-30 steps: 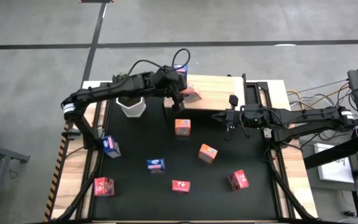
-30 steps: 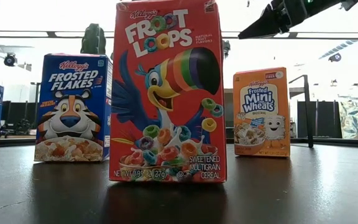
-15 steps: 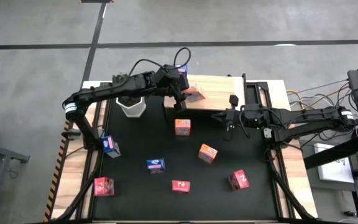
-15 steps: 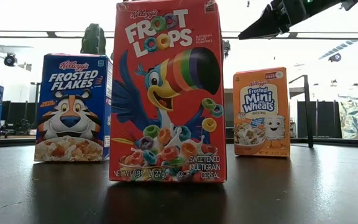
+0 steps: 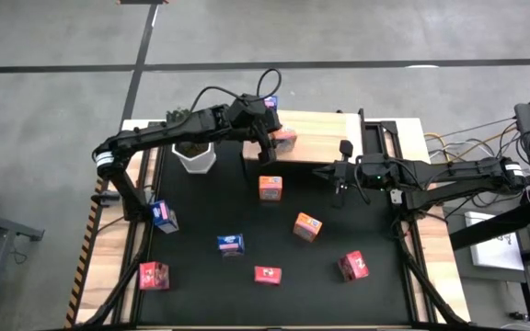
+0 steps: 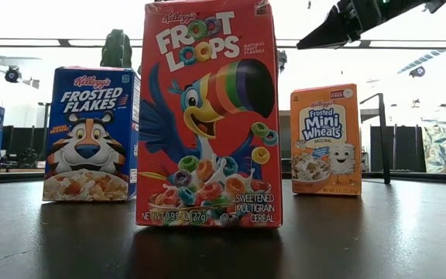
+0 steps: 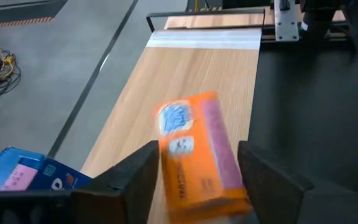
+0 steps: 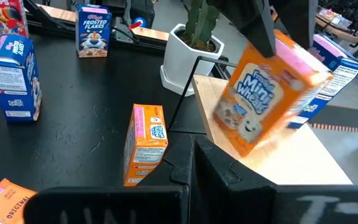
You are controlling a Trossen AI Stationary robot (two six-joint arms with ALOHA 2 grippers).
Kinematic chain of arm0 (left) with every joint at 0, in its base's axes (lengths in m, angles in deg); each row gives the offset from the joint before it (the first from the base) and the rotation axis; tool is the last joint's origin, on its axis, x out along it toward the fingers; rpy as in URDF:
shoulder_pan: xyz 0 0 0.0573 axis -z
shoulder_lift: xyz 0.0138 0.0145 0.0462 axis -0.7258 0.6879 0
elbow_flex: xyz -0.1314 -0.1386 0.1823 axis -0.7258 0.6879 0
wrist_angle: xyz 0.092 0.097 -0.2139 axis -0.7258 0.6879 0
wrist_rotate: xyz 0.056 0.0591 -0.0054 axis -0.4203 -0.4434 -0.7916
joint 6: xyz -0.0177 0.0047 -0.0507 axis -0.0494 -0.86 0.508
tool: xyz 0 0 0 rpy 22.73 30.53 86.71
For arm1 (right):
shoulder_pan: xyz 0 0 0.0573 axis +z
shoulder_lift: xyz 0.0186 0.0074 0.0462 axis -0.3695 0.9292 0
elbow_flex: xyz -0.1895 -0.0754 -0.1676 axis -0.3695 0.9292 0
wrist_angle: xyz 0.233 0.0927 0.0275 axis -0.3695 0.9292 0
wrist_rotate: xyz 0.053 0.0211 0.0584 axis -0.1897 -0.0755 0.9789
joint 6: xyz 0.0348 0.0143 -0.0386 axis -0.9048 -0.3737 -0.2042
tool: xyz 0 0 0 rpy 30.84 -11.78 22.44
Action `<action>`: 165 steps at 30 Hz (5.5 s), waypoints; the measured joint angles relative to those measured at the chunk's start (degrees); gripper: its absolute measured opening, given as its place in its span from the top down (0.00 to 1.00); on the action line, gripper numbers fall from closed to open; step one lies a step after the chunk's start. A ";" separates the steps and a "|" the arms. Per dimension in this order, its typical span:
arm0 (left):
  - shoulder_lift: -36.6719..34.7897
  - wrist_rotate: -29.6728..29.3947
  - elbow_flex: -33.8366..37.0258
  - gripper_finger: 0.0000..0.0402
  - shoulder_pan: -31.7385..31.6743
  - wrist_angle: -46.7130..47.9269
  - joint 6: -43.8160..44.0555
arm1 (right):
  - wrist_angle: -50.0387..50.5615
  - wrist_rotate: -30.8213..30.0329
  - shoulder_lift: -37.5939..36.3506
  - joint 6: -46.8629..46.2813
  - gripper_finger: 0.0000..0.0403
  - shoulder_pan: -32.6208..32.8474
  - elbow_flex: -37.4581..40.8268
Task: Stack cereal on shelf
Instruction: Put the left orange cereal box on the shelf
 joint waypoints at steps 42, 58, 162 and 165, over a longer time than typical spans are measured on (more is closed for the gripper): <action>-0.83 -14.26 8.84 0.99 4.90 -4.13 -16.27 | -0.33 -0.01 0.02 -1.11 0.98 -0.02 0.00; -4.38 -21.15 9.31 1.00 8.16 1.72 -11.60 | -6.22 -0.06 3.97 -1.79 0.98 -0.13 0.00; -36.50 -20.65 50.27 1.00 19.74 -31.65 -4.87 | 2.02 -12.51 32.15 -4.13 0.98 -18.11 -21.51; -36.50 -20.65 50.27 1.00 19.74 -31.65 -4.87 | 2.01 -12.60 32.15 -3.90 0.98 -18.82 -21.51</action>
